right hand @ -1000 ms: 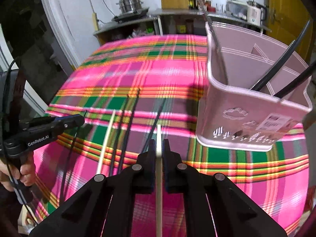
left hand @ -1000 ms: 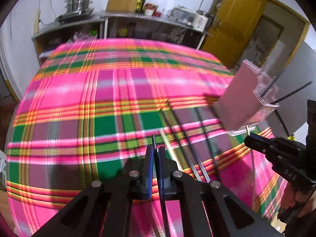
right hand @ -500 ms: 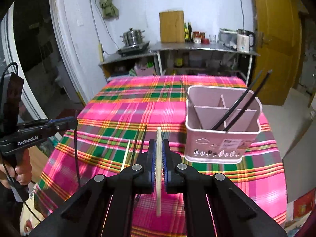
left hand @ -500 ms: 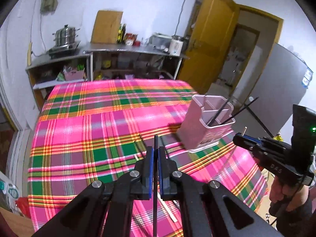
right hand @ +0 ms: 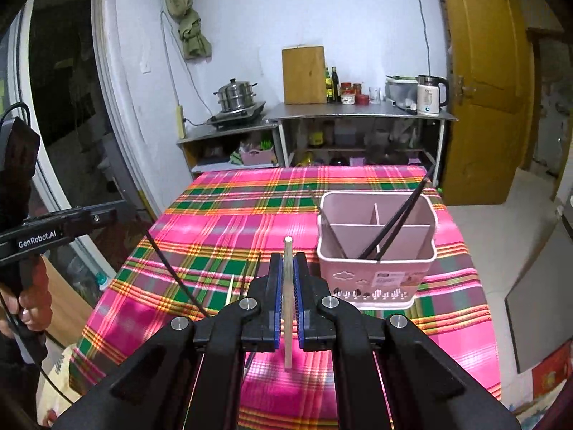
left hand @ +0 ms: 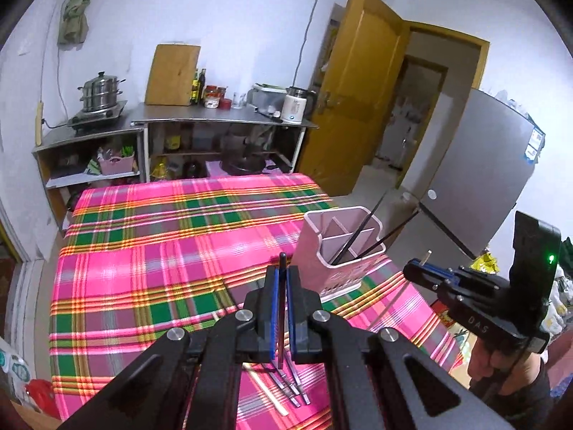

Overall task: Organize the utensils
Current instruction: 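Lift both chopsticks and carry them over the pink holder, then open both grippers to drop the chopsticks into the pink holder, then lower both grippers back to the remaining chopsticks, then grasp a light chopstick with the left gripper while the right grasps a dark one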

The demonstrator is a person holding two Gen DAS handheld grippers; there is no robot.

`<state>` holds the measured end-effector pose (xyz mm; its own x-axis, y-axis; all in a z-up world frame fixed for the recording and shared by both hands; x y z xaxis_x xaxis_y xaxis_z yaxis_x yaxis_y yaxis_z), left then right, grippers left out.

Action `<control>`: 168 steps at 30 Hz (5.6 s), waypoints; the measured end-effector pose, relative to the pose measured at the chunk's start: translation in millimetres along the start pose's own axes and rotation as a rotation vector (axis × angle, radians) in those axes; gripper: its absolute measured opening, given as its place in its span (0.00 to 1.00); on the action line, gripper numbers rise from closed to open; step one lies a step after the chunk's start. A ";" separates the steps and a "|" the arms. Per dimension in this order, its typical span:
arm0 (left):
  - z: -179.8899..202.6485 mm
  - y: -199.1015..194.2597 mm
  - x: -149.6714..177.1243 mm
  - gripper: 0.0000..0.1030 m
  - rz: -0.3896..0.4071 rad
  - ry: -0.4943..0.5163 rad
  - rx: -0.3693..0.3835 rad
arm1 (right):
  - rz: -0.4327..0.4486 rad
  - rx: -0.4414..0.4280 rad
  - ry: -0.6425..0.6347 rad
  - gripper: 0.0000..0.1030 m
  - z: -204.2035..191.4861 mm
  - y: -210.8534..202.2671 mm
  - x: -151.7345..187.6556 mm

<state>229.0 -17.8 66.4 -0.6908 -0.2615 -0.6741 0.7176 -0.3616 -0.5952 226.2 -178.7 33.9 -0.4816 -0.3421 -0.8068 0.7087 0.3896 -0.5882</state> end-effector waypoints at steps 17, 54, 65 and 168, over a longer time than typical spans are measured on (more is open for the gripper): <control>68.8 36.6 -52.4 0.03 -0.014 0.004 0.120 | 0.101 0.083 0.076 0.06 62.3 -24.9 -38.1; 59.5 138.7 -68.4 0.04 -0.053 -0.022 0.100 | 0.022 0.117 0.095 0.06 109.7 60.3 -42.8; 57.6 102.6 -75.5 0.07 0.006 -0.018 0.105 | 0.058 0.159 0.090 0.12 108.1 30.4 -48.7; -184.8 159.3 84.3 0.05 -0.193 -0.198 -0.305 | -0.381 -0.057 0.001 0.11 -41.1 234.2 72.3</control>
<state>301.3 67.9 -166.0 -0.7975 -0.3927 -0.4581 0.5460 -0.1467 -0.8248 336.1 -77.0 -164.4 -0.7057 -0.4709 -0.5294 0.4485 0.2817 -0.8483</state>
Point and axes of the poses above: each gripper's, at about its wrist camera, not at the fingertips, and y roughly the way its jaws point, z to its right, x to its underside, the point moved 6 cm from there along y, roughly the way its jaws point, and after that the axes turned 15 degrees about -y, right-handed, at the moved point
